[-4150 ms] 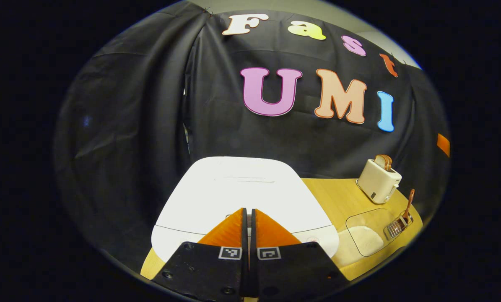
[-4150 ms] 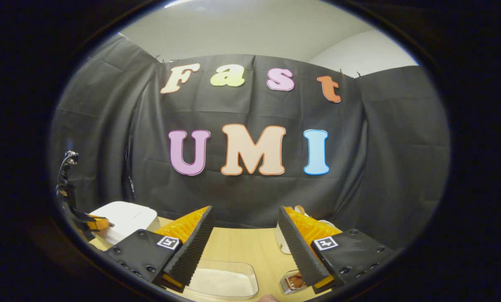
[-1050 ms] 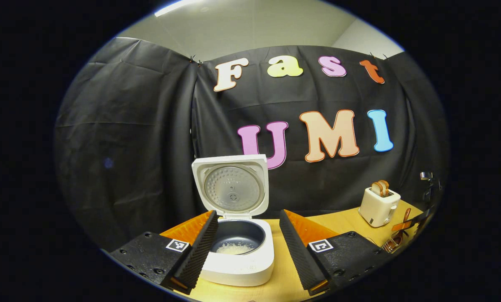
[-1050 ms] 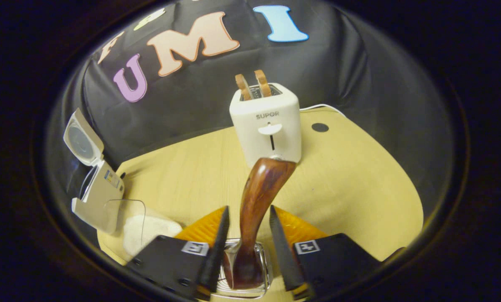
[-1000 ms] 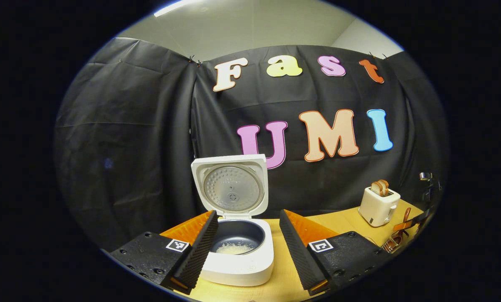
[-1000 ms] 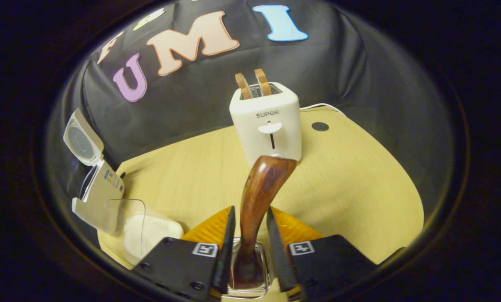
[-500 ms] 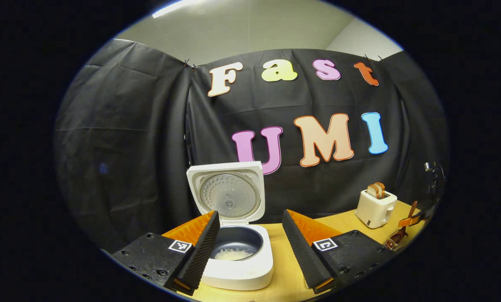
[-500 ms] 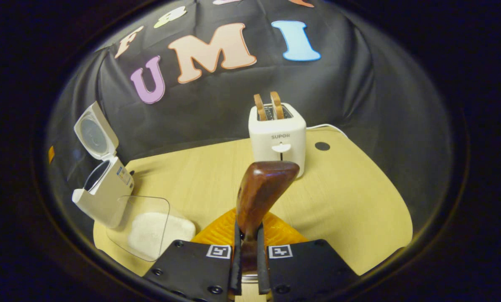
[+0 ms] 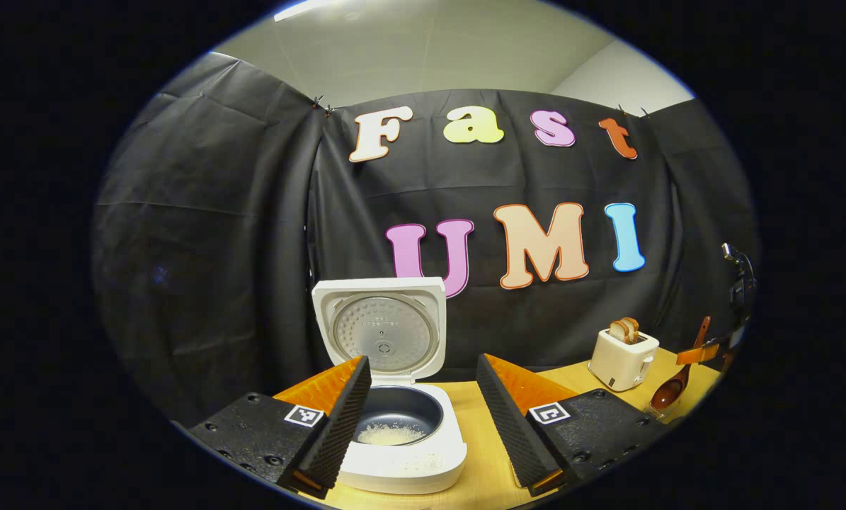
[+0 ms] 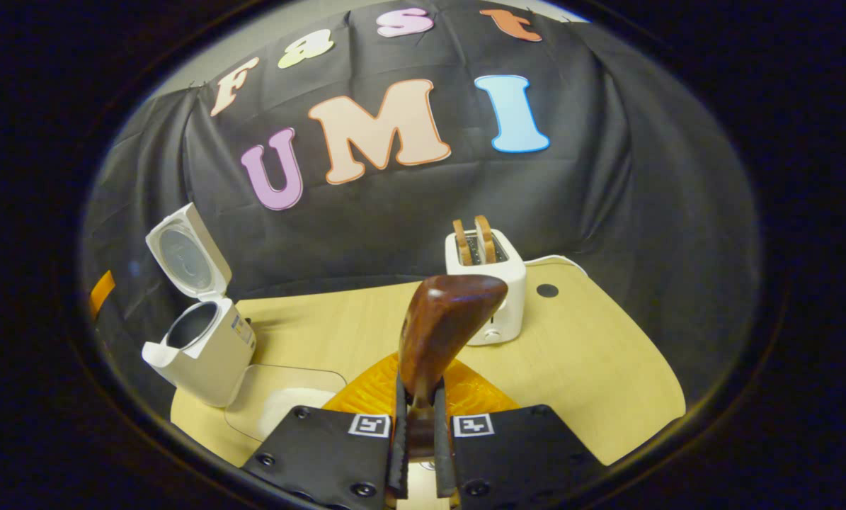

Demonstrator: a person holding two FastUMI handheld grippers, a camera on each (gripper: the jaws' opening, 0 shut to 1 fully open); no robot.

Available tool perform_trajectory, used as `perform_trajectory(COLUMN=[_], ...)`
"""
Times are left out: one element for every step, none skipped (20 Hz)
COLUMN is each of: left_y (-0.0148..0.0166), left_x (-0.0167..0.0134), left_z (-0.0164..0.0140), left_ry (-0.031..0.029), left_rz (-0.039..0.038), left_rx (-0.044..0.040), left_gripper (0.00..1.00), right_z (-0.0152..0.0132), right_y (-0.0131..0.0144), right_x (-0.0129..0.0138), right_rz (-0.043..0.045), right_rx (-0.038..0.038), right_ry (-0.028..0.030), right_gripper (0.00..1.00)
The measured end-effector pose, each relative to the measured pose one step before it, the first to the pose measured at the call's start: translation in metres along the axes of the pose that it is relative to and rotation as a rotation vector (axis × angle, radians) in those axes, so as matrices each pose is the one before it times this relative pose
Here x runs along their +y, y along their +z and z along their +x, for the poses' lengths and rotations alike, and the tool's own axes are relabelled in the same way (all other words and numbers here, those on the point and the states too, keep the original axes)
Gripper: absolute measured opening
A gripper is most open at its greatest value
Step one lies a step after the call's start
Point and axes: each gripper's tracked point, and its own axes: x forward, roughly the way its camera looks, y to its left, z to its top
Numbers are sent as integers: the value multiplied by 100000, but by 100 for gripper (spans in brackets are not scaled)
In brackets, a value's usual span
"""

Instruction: Close the left gripper, press the button to open the rice cooker; take a wooden spoon from the chopstick holder with the right hand, scoop a spoonful of rice and pour it into the rice cooker, then put the wooden spoon back into the chopstick holder.

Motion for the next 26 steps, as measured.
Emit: perform_trajectory(left_y=[-128, 14, -77, -36, -241, -93, -129, -24, -86, -46, 47, 12, -130, -135, -79, -148, -20, 38, -252, -241, -164, -200, -35, 20, -130, -81], left_x=[531, 570, 389, 548, 615, 576, 602, 602, 648, 490, 547, 389, 317, 596, 489, 427, 487, 464, 514, 359, 274, 507, 370, 416, 239, 390], left_z=[-82, -100, 13, -116, -156, -67, -213, -68, -34, -32, -79, -127, 78, -73, -123, -112, -106, -28, -80, -8, -64, -214, -20, -64, 48, -88], left_ry=[-23, 36, 83, 224, 438, 381, 435, 395, 663, 413, 183, -42, 113, 304, 299, 322, 315, 348, 339, 343, 113, 220, 343, 250, 296, 324], left_rz=[-359, -458, -351, -278, -75, -77, -117, -61, 126, -4, -82, 81, 319, 372, 232, 6, -20, 139, 76, -125, -246, -209, -94, 109, 218, 147], left_rx=[99, -22, 86, 126, 372, 203, 179, 135, 180, -72, -147, 201, 231, 221, 381, 55, 62, 230, 203, 321, 541, 360, 56, -56, -2, -127], left_gripper=[89, 89, 89, 93, 93, 93, 89, 89, 89, 92, 93, 93, 92, 92, 92, 89, 93, 89, 89, 89, 89, 89, 89, 93, 93, 89], right_z=[-43, -153, -95, -70, 136, 18, 184, 183, 292, 360, 373, 396, 331, 396, 403, 273, 411, 405, 317, 341, 335, 299, 178, 252, 318, 205], right_y=[265, 131, 138, 86, 13, -139, -310, -541, -556, -686, -537, -677, -531, -751, -479, -555, -434, -471, -341, -463, -393, -425, -196, -355, -302, -454], right_x=[647, 974, 1132, 1018, 1143, 1171, 1286, 1191, 1392, 1095, 1037, 1099, 845, 858, 498, 545, 299, 190, 237, 278, 285, 153, 92, 178, 229, 273], right_rz=[-534, -468, -146, 4, 8, 276, 585, 218, -381, -913, -909, -623, -402, -342, -345, -444, -590, -524, -264, -92, -163, -395, -450, -417, -245, -170], right_rx=[-557, -552, -357, -259, -82, -72, 565, 760, 821, 899, 655, 419, 694, 986, 793, 486, 353, 465, 425, 578, 693, 456, 111, 339, 241, 512], right_ry=[381, 857, 1258, 1093, 1155, 1375, 1445, 1620, 1736, 1048, 961, 1090, 895, 665, 309, -117, -559, -794, -624, -262, -279, -513, -740, -640, -380, -394], right_gripper=[19, 18, 19, 18, 19, 19, 19, 19, 19, 19, 19, 19, 19, 19, 19, 19, 19, 19, 19, 19, 19, 19, 19, 19, 19, 18])
